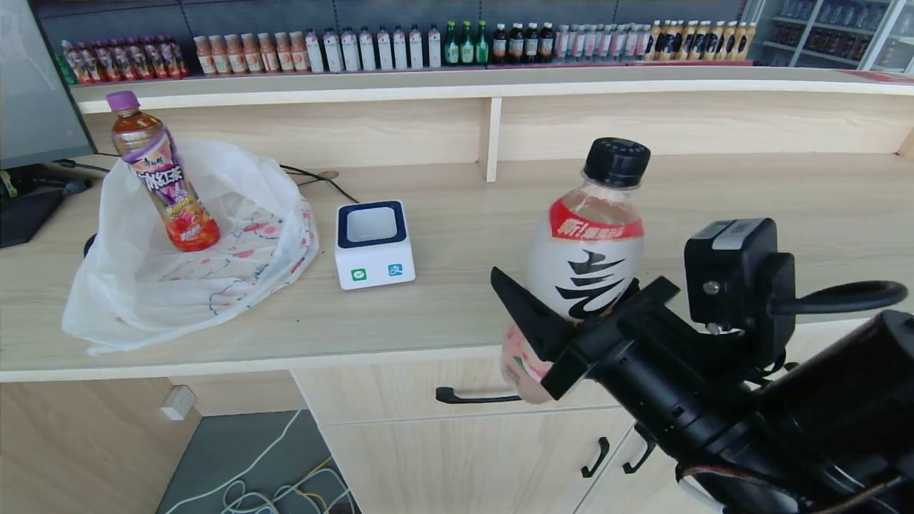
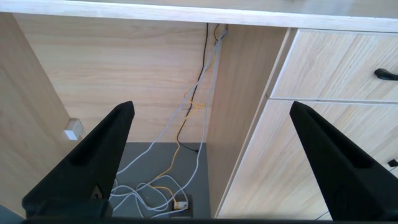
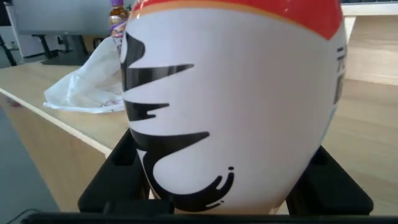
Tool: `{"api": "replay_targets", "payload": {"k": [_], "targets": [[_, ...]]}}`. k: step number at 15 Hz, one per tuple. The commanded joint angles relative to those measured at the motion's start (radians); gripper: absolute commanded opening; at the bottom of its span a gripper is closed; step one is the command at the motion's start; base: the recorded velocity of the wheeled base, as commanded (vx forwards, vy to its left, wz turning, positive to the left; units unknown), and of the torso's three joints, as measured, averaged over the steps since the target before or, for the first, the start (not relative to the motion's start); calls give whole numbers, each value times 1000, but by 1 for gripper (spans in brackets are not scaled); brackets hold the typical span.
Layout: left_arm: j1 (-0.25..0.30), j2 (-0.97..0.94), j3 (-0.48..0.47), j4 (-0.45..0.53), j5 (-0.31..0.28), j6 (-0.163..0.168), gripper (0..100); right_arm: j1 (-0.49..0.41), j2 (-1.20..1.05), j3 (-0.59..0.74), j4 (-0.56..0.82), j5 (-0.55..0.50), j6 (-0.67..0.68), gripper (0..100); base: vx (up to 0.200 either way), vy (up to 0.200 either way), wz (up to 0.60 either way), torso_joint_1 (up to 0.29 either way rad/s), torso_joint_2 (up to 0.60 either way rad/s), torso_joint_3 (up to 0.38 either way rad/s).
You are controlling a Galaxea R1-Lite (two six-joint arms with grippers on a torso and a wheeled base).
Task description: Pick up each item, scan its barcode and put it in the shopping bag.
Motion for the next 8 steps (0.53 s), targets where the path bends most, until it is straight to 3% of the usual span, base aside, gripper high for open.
{"api": "replay_targets", "payload": {"k": [1,4,8], "targets": [[1,0,0,0,0,0,100,-169,1,-40,-1,-11,41,0,0,0,0,0,0,0],[1,0,0,0,0,0,100,-281,1,-71,-1,-49,77,0,0,0,0,0,0,0],[1,0,0,0,0,0,100,-287,23,-171,-1,-88,77,0,0,0,0,0,0,0]]}}
